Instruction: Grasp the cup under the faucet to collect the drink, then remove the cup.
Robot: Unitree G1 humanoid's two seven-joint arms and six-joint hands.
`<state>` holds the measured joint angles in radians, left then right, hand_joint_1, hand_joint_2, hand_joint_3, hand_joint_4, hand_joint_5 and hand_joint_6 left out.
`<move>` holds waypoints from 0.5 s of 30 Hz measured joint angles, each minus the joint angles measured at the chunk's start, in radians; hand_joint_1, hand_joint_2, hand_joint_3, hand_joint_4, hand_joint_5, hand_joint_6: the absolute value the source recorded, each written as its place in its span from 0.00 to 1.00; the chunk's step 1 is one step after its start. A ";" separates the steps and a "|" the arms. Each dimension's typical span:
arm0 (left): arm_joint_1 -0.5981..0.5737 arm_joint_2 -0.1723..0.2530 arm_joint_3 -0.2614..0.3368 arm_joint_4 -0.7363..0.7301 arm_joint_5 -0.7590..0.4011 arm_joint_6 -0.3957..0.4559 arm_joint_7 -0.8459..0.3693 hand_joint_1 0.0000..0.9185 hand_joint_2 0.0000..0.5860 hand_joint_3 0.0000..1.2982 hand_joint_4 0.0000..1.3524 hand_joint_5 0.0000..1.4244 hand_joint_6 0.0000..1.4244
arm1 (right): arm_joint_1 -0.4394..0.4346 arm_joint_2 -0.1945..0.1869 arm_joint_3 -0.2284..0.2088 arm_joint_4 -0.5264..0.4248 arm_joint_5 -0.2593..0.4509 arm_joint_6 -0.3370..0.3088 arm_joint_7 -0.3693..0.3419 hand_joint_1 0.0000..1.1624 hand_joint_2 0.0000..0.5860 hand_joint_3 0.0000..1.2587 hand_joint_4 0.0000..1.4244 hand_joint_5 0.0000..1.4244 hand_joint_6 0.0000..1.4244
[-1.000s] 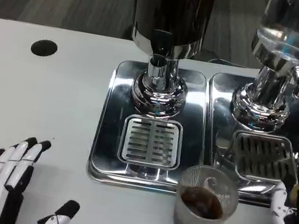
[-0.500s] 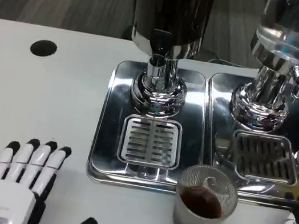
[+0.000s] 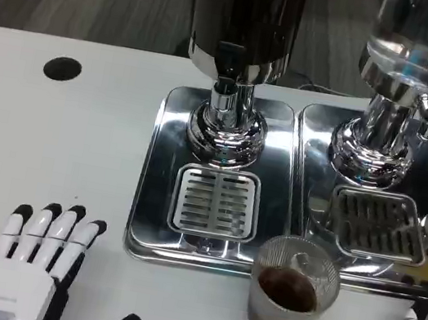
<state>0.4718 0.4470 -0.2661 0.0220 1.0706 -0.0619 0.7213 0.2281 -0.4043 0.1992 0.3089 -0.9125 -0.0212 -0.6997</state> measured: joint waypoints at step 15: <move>0.013 -0.006 -0.024 -0.025 0.001 0.031 0.000 0.00 0.27 0.17 0.00 0.06 0.02 | -0.018 -0.005 0.018 0.032 0.019 -0.035 -0.021 0.00 0.97 0.06 0.00 0.00 0.00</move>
<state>0.4849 0.4406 -0.2903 -0.0027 1.0718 -0.0313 0.7210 0.2103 -0.4089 0.2176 0.3410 -0.8937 -0.0562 -0.7208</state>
